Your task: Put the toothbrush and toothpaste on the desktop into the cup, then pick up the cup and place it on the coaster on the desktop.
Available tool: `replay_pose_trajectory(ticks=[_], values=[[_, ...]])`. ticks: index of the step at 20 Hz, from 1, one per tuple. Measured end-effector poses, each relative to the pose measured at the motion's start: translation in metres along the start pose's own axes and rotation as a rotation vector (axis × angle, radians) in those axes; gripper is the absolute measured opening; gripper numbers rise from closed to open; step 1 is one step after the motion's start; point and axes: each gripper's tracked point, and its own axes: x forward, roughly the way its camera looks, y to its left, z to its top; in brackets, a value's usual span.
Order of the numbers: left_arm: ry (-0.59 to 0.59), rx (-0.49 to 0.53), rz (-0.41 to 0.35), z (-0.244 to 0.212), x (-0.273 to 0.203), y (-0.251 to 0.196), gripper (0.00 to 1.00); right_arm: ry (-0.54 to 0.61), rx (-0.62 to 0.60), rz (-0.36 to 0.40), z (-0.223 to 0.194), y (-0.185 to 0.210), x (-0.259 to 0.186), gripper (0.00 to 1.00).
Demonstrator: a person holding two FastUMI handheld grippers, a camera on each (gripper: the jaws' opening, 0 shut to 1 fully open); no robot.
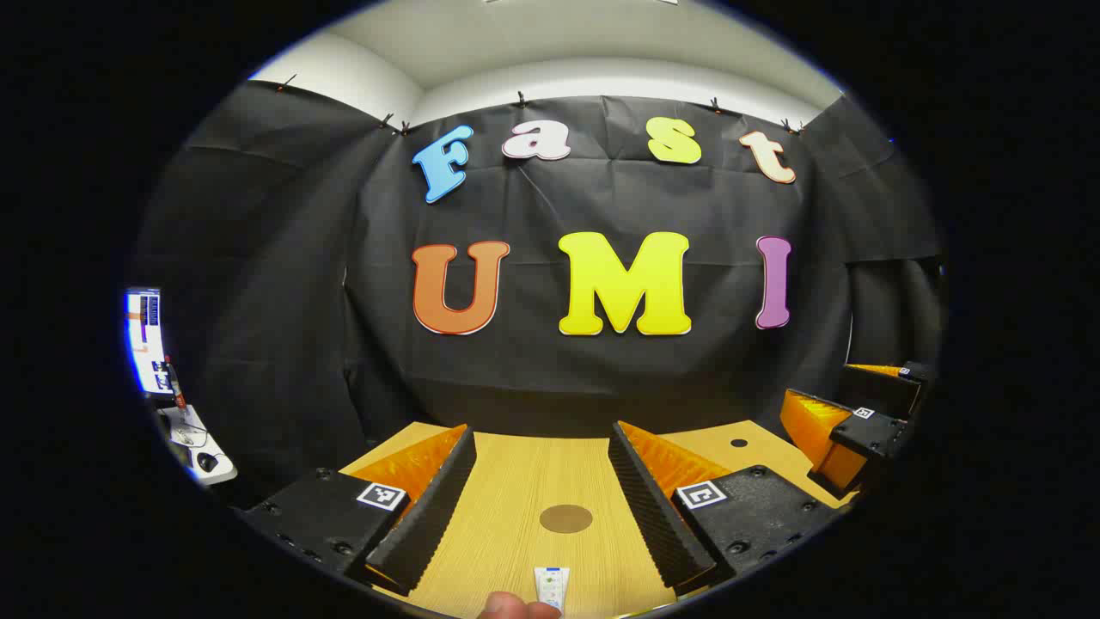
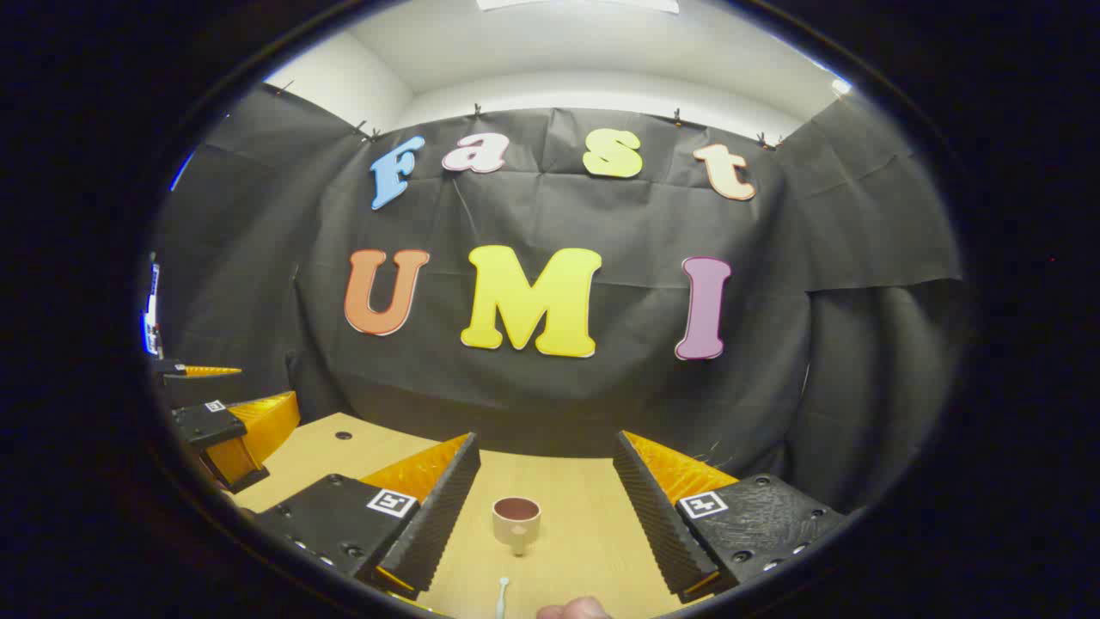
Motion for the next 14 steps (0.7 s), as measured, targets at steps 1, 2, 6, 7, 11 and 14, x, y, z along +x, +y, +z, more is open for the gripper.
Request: replay_pose_trajectory(ticks=[1, 2, 6, 7, 11, 14], values=[[0.004, 0.001, 0.0, -0.001, 0.001, 0.0, 0.98, 0.002, 0.001, -0.01, -0.002, -0.003, 0.003, 0.95], [0.002, 0.003, 0.002, 0.0, 0.002, 0.0, 0.98, 0.006, 0.003, -0.02, -0.002, -0.006, 0.004, 0.95], [-0.004, 0.012, 0.009, 0.002, 0.012, 0.003, 0.98, 0.023, 0.02, -0.028, -0.007, -0.01, 0.009, 0.95], [0.0, 0.011, 0.01, 0.002, 0.012, 0.002, 0.98, 0.024, 0.022, -0.028, -0.007, -0.009, 0.01, 0.95], [-0.004, 0.012, 0.007, 0.002, 0.012, 0.002, 0.98, 0.011, 0.024, -0.018, -0.004, -0.004, 0.013, 0.95], [-0.005, 0.014, 0.004, 0.0, 0.013, 0.0, 0.98, 0.017, 0.021, -0.01, -0.009, 0.0, 0.014, 0.95]])
